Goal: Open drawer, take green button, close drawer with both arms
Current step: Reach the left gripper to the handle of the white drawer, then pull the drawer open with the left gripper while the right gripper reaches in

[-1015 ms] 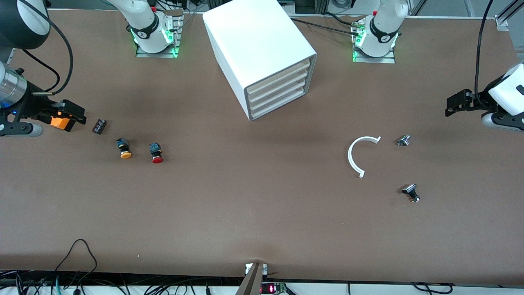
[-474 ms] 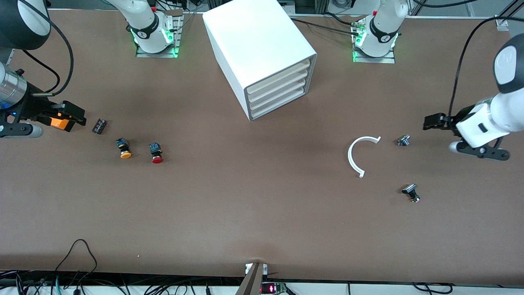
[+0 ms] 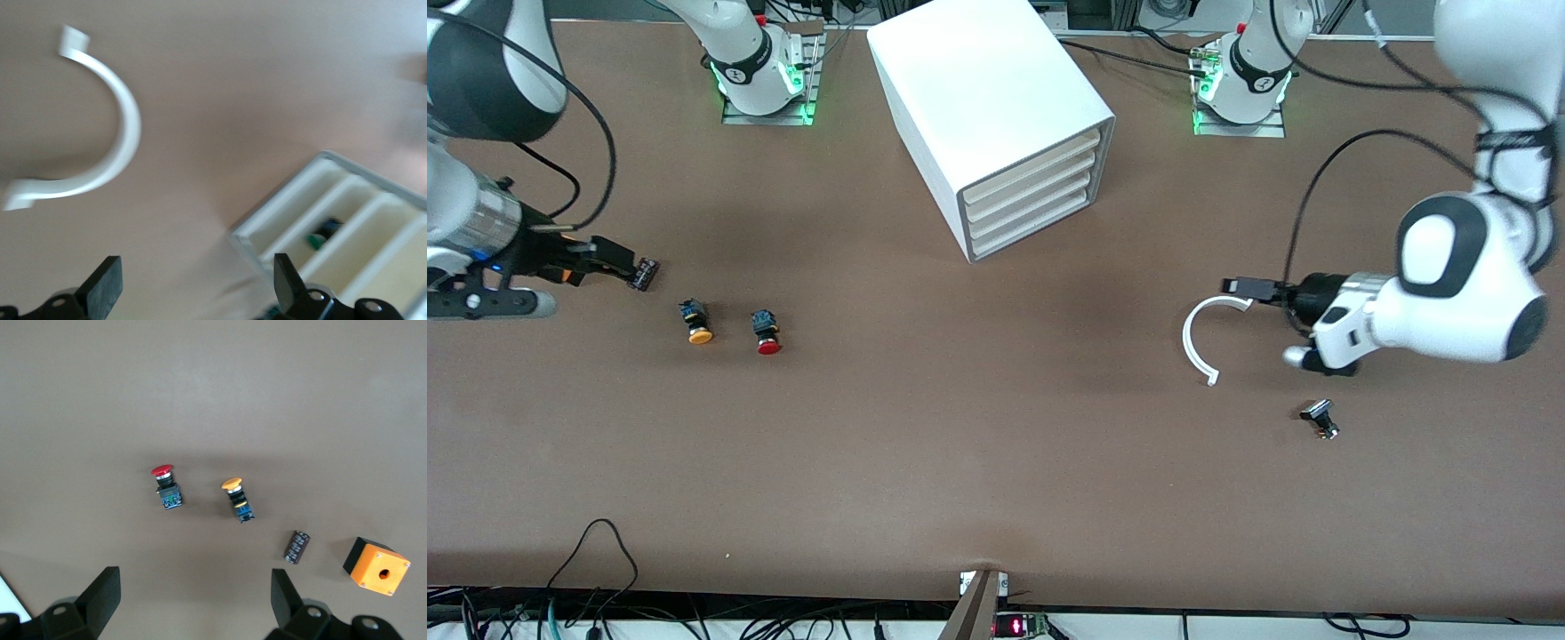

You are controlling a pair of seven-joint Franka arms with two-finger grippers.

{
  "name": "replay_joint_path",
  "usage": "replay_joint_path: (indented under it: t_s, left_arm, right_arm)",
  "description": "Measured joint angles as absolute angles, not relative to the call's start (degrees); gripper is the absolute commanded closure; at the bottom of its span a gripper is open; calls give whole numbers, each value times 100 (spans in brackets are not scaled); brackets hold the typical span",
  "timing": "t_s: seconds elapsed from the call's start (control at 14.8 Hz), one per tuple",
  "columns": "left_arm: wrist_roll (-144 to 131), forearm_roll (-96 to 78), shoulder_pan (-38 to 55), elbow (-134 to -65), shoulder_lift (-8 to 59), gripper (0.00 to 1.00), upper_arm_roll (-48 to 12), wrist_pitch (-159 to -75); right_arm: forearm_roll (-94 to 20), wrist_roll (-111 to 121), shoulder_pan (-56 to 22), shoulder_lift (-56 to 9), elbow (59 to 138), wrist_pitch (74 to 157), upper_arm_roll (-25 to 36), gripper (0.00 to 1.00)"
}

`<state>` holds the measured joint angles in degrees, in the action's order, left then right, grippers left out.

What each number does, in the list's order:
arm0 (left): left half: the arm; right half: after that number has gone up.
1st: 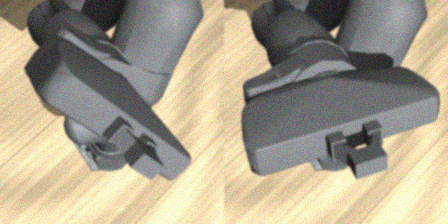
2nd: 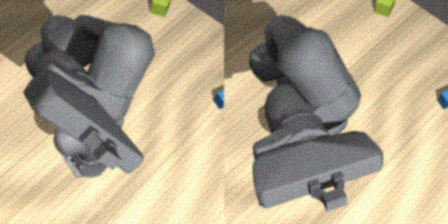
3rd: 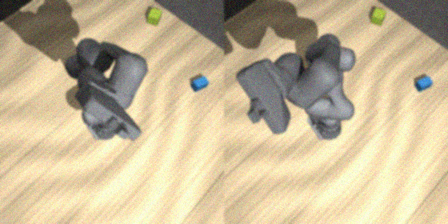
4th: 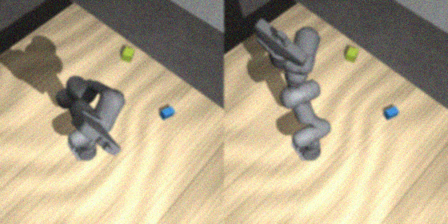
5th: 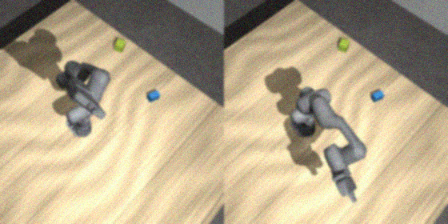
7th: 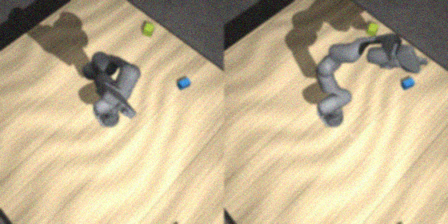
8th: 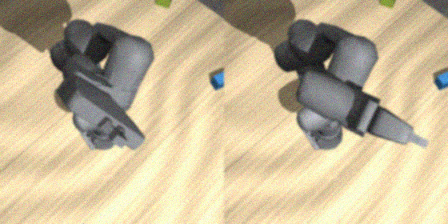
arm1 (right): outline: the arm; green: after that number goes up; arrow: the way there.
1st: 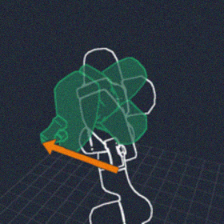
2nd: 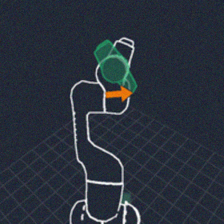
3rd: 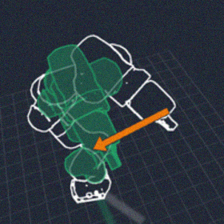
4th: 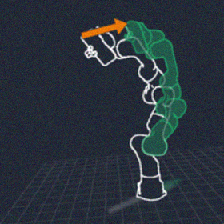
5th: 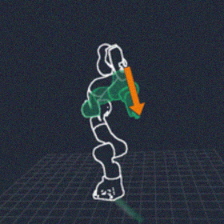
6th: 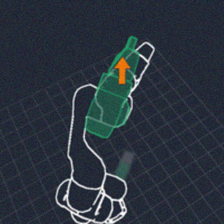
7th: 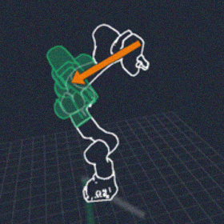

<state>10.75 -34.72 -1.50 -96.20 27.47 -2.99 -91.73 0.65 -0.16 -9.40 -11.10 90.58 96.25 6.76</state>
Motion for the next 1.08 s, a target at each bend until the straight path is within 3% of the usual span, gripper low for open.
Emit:
replay_joint_path:
  t_s: [0.41, 0.81, 1.08]
  left_arm:
    - [2854, -5785, 193, -10796, 3850, 1, -458, -9239]
    - [3068, -6145, 670, -11202, 3836, 5, -1175, -9720]
    - [3068, -6261, 676, -11688, 3705, 10, -1610, -10519]
  right_arm:
    - [65, 42, -1081, -1325, 8981, 9655, 675, 0]
    - [63, 52, -1332, -1338, 8967, 9742, 671, 0]
    - [62, 48, -1891, -1518, 8965, 9938, 649, 0]
